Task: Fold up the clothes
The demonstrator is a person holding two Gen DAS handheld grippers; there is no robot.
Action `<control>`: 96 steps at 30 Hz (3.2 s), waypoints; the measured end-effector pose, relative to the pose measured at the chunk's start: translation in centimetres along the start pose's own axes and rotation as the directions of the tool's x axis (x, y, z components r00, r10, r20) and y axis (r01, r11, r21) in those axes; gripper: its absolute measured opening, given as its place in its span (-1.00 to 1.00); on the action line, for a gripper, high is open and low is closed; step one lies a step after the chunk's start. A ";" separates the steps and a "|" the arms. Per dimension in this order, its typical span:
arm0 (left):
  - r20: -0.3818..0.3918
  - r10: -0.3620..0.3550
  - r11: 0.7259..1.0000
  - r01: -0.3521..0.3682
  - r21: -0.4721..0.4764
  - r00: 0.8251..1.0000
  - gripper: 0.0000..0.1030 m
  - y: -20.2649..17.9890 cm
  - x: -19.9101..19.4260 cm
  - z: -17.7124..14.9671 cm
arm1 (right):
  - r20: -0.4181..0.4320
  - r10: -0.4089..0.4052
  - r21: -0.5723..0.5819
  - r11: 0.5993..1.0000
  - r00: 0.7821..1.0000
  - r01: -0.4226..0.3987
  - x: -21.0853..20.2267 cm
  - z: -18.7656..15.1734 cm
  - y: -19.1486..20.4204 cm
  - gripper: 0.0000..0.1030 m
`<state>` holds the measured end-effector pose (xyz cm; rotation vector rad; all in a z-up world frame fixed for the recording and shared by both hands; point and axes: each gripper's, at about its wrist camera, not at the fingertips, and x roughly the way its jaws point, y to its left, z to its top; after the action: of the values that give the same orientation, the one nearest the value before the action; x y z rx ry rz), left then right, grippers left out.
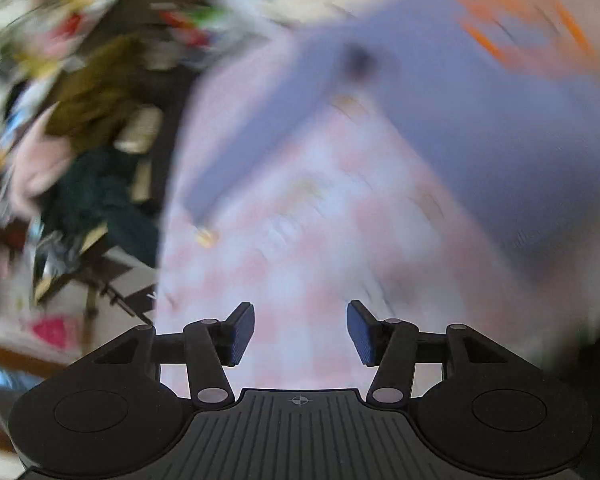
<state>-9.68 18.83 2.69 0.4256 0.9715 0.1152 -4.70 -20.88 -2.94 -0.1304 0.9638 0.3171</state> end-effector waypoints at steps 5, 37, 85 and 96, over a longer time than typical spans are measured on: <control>0.225 -0.252 0.901 0.313 -0.300 0.941 0.00 0.4 2.6 4.8 | -0.011 -0.027 0.066 0.997 1.000 0.028 -0.1 -0.1 0.2 0.06; 0.278 -0.344 0.692 0.443 -0.571 0.897 0.11 3.2 14.7 9.4 | -0.053 -0.141 0.182 0.972 0.989 0.148 -2.0 -1.5 3.3 -0.56; 0.180 -0.130 0.894 0.193 -0.404 0.975 0.33 -6.5 5.3 3.2 | 0.137 -0.531 0.193 0.842 0.836 0.503 -5.0 2.1 -14.0 -0.24; 0.170 -0.165 0.904 0.218 -0.367 0.972 0.33 -5.0 5.6 3.0 | 0.046 -0.060 0.181 0.982 0.997 0.051 -1.6 0.4 -2.9 -0.17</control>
<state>-4.49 14.93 -2.22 -0.0261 0.8269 0.0939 -4.30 -23.89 -1.46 0.0161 0.9314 0.1801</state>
